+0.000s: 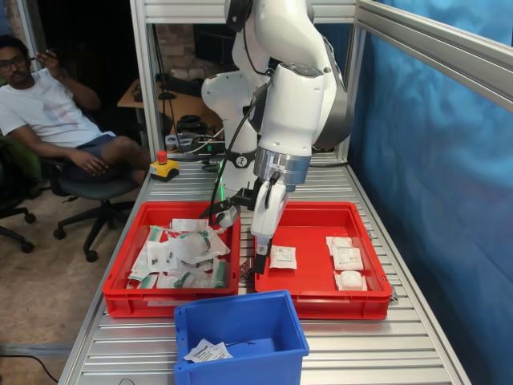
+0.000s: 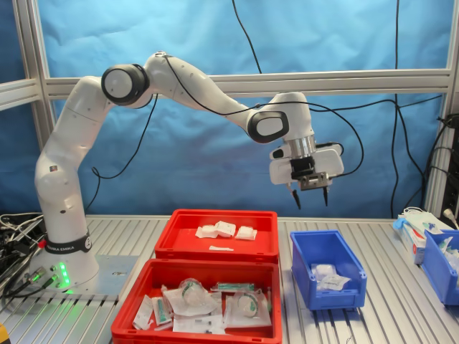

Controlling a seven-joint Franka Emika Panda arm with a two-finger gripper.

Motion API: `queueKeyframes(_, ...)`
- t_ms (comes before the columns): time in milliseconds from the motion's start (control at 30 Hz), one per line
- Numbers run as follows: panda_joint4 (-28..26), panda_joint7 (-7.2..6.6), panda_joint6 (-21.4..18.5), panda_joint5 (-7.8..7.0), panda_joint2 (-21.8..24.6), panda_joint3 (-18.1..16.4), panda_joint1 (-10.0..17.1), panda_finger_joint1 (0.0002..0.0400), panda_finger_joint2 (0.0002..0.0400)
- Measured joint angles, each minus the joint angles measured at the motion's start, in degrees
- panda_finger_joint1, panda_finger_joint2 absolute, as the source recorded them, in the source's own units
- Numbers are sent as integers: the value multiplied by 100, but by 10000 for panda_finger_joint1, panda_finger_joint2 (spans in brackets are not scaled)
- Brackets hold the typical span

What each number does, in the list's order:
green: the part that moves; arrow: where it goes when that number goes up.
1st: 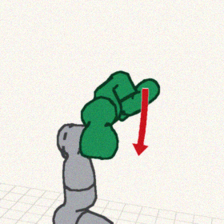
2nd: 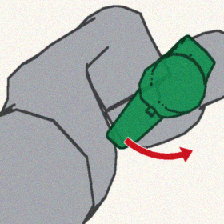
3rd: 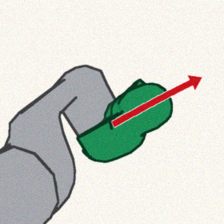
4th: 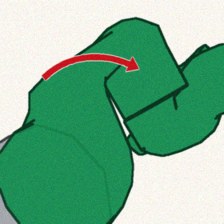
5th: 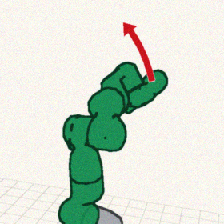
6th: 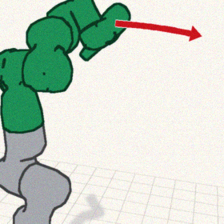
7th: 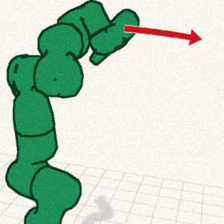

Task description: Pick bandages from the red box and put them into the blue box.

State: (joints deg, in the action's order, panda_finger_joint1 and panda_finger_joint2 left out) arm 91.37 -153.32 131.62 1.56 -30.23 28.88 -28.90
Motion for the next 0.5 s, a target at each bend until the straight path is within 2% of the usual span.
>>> queueKeyframes(67, 147, 0, 0, 0, 103, 0, -16, 334, 334)
queueKeyframes(100, 205, 0, 0, -4, 147, 0, -23, 382, 382)
queueKeyframes(267, 516, 0, 1, -100, 398, 1, -62, 382, 382)
queueKeyframes(333, 773, 0, 1, -203, 625, 1, -93, 397, 397)
queueKeyframes(500, 1080, 0, 1, -276, 919, 4, -130, 397, 397)
